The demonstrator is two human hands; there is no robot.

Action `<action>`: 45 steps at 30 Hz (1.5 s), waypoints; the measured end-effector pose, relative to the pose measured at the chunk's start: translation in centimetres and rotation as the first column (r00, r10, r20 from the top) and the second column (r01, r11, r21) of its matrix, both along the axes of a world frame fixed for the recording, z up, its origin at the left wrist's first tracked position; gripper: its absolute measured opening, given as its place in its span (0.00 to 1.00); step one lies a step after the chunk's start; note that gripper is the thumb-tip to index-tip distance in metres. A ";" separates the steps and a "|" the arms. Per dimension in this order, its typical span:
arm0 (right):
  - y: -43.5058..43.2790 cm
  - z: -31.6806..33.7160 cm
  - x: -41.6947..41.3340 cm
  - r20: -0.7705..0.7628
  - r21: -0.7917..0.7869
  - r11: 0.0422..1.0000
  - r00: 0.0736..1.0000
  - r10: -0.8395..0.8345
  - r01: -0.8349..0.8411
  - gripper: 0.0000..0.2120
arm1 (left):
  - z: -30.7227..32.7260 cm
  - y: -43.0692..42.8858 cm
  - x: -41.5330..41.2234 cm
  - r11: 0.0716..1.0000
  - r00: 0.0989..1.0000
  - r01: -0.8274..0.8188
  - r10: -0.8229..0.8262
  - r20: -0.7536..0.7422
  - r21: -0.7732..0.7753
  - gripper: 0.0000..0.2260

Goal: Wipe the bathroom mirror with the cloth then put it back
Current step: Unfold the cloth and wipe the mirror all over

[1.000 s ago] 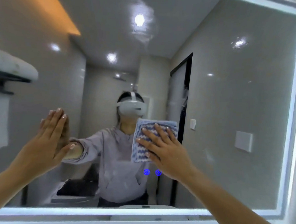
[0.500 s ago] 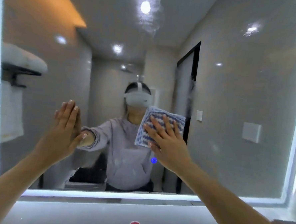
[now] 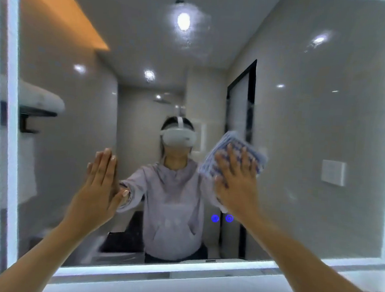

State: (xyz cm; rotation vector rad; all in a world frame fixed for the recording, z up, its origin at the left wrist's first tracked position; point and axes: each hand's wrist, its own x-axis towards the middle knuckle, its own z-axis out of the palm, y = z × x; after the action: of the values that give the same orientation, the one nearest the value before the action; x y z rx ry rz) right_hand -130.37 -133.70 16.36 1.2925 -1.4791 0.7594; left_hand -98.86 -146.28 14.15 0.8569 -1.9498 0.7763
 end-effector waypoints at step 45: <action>-2.3 1.4 5.0 -0.128 0.084 0.993 0.988 0.089 -0.079 0.25 | 0.1 0.8 -0.3 0.997 0.999 -0.039 0.040 -0.011 0.061 0.35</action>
State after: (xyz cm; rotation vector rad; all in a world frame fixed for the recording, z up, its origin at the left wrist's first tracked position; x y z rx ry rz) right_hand -125.36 -136.02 17.71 1.4446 -1.3666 0.6627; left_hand -99.13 -145.45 14.29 0.9370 -1.9597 0.7364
